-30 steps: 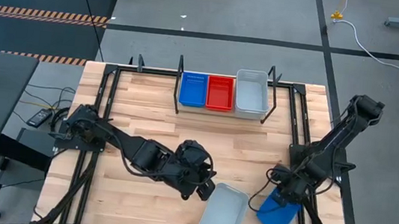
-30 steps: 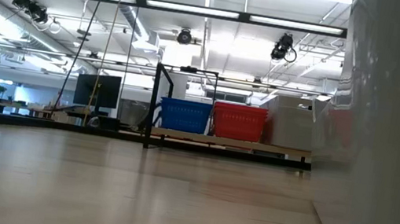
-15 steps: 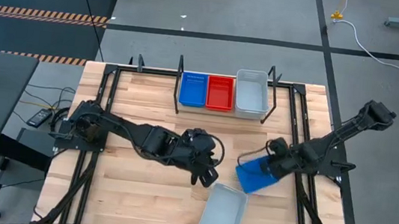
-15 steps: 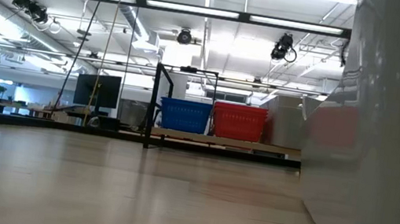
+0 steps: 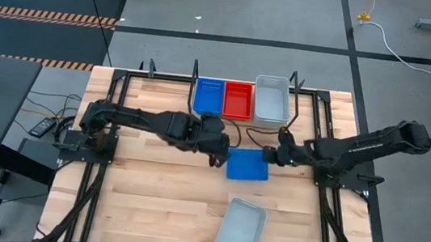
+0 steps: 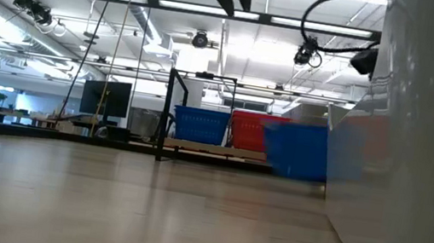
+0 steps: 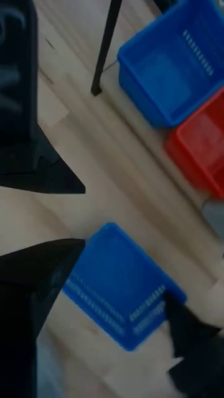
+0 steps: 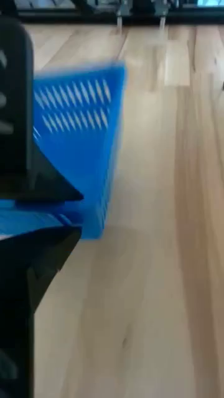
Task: Stack baskets on shelf by color
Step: Stack the blue bin on the blue bin on the shelf
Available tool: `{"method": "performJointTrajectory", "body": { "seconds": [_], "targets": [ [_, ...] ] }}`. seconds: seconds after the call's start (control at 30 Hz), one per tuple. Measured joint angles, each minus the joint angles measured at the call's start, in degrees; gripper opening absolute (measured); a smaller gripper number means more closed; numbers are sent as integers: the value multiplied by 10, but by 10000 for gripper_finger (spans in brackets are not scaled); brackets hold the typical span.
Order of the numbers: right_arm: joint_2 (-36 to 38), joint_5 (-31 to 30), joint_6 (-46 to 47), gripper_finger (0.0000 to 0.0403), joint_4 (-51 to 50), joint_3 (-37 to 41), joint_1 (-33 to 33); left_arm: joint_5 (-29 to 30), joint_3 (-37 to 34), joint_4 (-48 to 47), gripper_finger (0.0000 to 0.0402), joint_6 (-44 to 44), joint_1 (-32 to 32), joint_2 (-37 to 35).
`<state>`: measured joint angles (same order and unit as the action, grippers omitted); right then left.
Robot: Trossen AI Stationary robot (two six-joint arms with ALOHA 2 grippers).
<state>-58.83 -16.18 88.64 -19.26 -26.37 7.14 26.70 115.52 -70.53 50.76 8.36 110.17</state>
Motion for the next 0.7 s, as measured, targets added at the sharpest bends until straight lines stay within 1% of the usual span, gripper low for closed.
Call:
{"method": "performJointTrajectory", "body": {
  "seconds": [0.1, 0.23, 0.33, 0.4, 0.5, 0.53, 0.6, 0.7],
  "targets": [
    [-20, 18, -20, 115, 33, 0, -26, -1, 0, 0, 133, 14, -20, 0],
    [-41, 24, -37, 157, 82, 0, -48, -20, 0, -14, 135, 32, -42, 0],
    [-51, 26, -62, 183, 131, -1, -57, -25, 0, -32, 144, 53, -55, 7],
    [-53, 30, -82, 198, 152, -1, -62, -39, -1, -44, 152, 57, -65, 12],
    [-47, 56, -104, 214, 157, -1, -66, -96, -19, -41, 165, 88, -81, 16],
    [-42, 66, -111, 217, 157, -1, -66, -118, -33, -30, 170, 106, -85, 16],
    [-32, 88, -124, 222, 153, -1, -66, -141, -68, 17, 179, 140, -87, 16],
    [-16, 125, -133, 223, 149, -1, -66, -181, -117, 48, 193, 178, -84, 17]
  ]
}}
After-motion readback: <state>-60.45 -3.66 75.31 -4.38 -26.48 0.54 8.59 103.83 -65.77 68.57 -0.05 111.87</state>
